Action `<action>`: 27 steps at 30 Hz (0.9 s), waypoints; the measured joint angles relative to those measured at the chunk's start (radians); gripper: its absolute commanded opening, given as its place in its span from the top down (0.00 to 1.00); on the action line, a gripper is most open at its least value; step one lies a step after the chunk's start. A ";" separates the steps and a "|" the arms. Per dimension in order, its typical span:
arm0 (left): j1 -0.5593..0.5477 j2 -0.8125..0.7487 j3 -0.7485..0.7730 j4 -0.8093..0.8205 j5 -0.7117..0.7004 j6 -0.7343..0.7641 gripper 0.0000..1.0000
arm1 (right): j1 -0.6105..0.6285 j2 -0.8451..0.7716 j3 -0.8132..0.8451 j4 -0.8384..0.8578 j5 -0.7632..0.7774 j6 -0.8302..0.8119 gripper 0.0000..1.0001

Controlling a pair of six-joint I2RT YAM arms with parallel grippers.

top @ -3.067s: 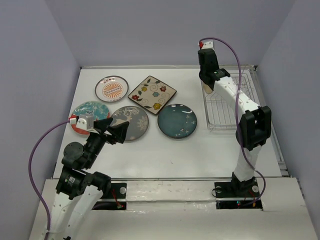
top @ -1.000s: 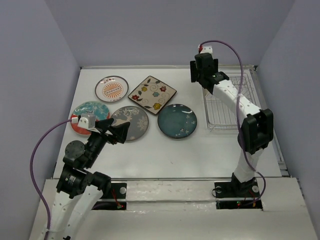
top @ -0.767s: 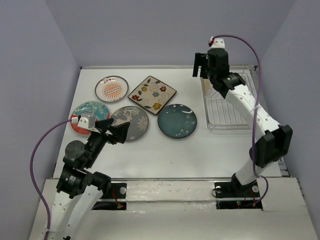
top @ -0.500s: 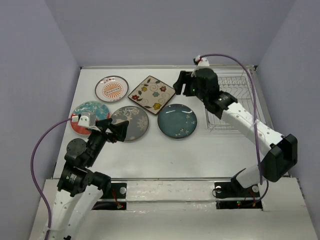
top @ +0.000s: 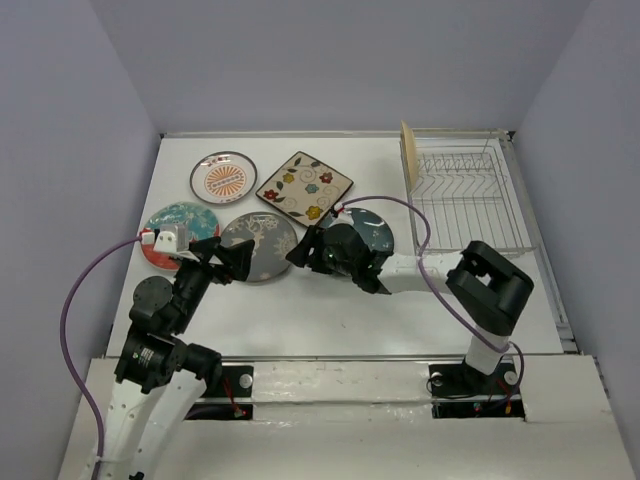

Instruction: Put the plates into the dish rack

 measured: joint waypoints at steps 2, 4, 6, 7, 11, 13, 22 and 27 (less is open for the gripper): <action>0.000 0.000 0.000 0.000 -0.001 0.000 0.01 | 0.002 0.048 -0.010 0.071 0.013 0.064 0.40; 0.000 0.000 0.000 0.000 -0.002 0.000 0.01 | 0.002 0.103 -0.020 0.135 0.035 0.139 0.41; 0.000 0.000 0.000 0.000 -0.001 0.000 0.01 | 0.001 0.151 -0.023 0.171 0.053 0.191 0.41; 0.000 0.000 0.000 0.000 -0.001 -0.001 0.01 | -0.001 0.177 -0.021 0.189 0.060 0.214 0.42; 0.000 0.000 0.000 0.000 0.000 0.000 0.01 | 0.000 0.261 0.027 0.224 0.066 0.276 0.46; 0.000 0.000 0.000 0.000 0.001 0.000 0.01 | 0.002 0.293 0.057 0.238 0.067 0.307 0.51; 0.000 0.000 0.000 0.000 0.002 0.000 0.01 | 0.005 0.389 0.104 0.312 0.077 0.425 0.91; 0.000 0.000 0.000 0.000 0.002 0.000 0.01 | 0.005 0.405 0.095 0.367 0.082 0.465 0.93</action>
